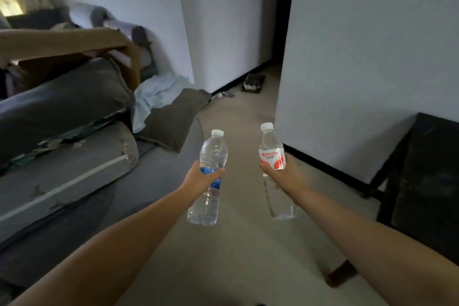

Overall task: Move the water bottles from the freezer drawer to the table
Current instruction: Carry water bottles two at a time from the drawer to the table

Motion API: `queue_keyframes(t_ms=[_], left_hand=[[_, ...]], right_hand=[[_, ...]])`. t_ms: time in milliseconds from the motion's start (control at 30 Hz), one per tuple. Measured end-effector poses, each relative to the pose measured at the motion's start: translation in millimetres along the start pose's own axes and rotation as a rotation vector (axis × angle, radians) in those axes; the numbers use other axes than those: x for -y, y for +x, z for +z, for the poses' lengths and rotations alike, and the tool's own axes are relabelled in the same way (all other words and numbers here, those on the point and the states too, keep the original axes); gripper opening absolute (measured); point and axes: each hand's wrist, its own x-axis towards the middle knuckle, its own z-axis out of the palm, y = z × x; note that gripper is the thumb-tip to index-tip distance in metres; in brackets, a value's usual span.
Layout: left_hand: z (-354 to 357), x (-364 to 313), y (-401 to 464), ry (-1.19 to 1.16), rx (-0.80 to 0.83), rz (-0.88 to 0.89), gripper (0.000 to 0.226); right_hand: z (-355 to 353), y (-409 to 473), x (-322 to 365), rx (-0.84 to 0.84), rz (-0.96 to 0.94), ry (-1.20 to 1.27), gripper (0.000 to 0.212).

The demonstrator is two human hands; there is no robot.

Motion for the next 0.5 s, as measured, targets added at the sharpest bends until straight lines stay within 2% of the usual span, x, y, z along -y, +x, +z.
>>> queue_keyframes(t_ms=[100, 200, 267, 333, 500], left_hand=[[28, -35, 64, 0.024, 0.071, 0.022, 0.05], [59, -69, 112, 0.013, 0.124, 0.037, 0.055], [77, -87, 136, 0.001, 0.156, 0.039, 0.046], [106, -108, 173, 0.017, 0.207, 0.063, 0.033], [184, -153, 253, 0.015, 0.366, 0.071, 0.04]], right_hand=[[-39, 56, 0, -0.074, 0.007, -0.007, 0.023], [-72, 95, -7, -0.187, 0.088, 0.011, 0.051], [-89, 112, -12, -0.213, 0.11, -0.012, 0.069], [-114, 135, -20, -0.279, 0.137, -0.013, 0.068], [-167, 190, -40, -0.463, 0.202, 0.012, 0.062]])
